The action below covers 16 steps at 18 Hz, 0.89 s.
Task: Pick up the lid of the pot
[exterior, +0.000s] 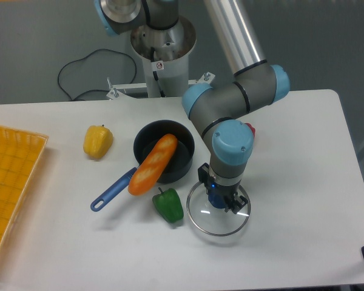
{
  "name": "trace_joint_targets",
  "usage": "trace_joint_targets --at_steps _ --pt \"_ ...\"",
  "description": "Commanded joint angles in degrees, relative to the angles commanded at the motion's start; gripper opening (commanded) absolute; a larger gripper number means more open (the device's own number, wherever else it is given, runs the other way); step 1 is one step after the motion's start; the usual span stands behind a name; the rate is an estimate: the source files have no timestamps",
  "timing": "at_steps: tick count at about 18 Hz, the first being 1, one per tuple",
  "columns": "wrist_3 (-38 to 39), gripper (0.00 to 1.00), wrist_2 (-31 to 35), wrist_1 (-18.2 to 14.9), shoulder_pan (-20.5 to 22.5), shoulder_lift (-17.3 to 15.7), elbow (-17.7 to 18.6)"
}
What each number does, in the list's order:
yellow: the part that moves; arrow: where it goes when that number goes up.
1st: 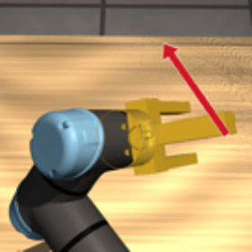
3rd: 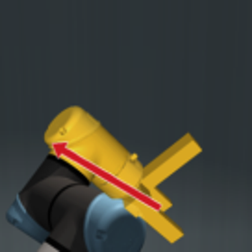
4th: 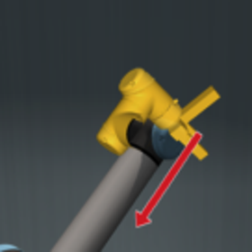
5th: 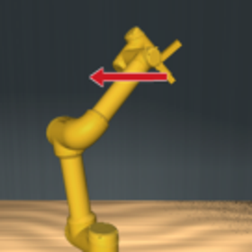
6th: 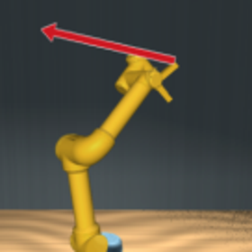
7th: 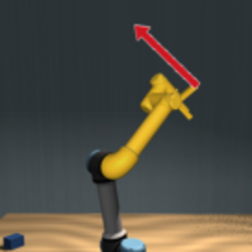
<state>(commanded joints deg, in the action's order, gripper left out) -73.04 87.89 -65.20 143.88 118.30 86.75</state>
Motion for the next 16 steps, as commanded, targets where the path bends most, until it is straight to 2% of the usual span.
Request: trace_joint_targets --at_steps 2,9,16 --pt "0.0 0.56 -0.1 -1.9 0.0 -1.0 -0.4" --pt "0.0 0.56 -2.7 -4.9 -0.4 -4.6 -0.4" --pt "0.0 0.56 -2.8 -5.1 -2.0 -5.5 0.1"
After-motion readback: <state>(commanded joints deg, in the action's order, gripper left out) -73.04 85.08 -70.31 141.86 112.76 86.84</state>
